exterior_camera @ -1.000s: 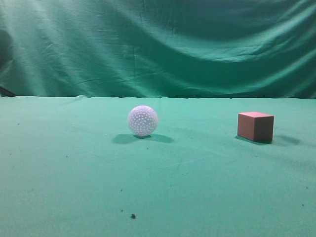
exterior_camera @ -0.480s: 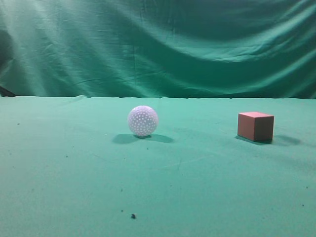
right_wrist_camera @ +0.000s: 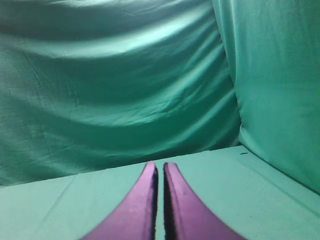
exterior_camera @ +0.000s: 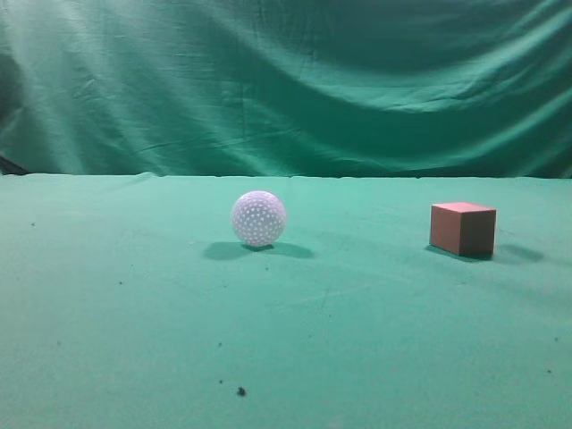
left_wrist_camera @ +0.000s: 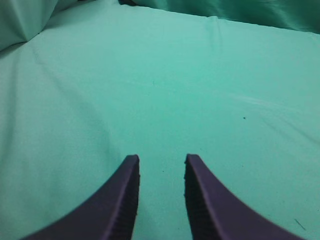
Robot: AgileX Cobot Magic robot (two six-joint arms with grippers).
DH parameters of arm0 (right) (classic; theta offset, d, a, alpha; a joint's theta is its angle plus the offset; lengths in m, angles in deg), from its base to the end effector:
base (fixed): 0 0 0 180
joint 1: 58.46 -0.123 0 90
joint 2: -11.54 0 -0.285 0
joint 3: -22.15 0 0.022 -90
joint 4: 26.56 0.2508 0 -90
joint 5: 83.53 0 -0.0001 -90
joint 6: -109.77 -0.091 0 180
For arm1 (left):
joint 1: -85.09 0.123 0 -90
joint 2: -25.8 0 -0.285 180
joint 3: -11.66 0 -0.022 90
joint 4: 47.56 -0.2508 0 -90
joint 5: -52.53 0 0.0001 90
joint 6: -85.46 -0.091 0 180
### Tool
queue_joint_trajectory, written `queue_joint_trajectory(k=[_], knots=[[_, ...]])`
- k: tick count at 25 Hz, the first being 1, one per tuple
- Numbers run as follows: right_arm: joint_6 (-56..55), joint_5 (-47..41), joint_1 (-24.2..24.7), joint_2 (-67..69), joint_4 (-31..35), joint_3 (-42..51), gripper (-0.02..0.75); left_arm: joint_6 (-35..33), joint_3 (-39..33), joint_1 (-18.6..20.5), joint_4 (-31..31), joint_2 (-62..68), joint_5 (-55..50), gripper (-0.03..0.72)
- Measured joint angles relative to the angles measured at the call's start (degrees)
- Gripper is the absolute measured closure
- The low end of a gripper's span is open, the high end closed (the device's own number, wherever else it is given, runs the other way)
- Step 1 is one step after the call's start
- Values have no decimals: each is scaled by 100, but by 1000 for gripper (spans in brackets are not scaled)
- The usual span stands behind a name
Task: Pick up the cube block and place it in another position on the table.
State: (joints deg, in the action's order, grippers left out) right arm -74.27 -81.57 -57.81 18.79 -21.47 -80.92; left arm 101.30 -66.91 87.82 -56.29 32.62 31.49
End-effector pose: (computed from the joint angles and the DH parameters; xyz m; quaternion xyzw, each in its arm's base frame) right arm 0.0547 -0.0009 0.2185 0.0572 0.6551 0.0547 0.7514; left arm 0.0522 0.0075 0.1735 -0.0888 0.7946 -0.0042 0.6005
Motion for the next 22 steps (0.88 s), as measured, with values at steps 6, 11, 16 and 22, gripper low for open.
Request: queue_joint_trajectory(k=[6,11,16,22], knots=[[57,-1890,0,1076,-129,-1709,738,0,0,0,0,0,0,426],[57,-3093,-67,2188,-118,-2372,738,0,0,0,0,0,0,426],[624,-3664,-561,2942,141,-2560,738,0,0,0,0,0,0,426],[1226,-4949,-1355,4310,304,-3545,738,0,0,0,0,0,0,426]])
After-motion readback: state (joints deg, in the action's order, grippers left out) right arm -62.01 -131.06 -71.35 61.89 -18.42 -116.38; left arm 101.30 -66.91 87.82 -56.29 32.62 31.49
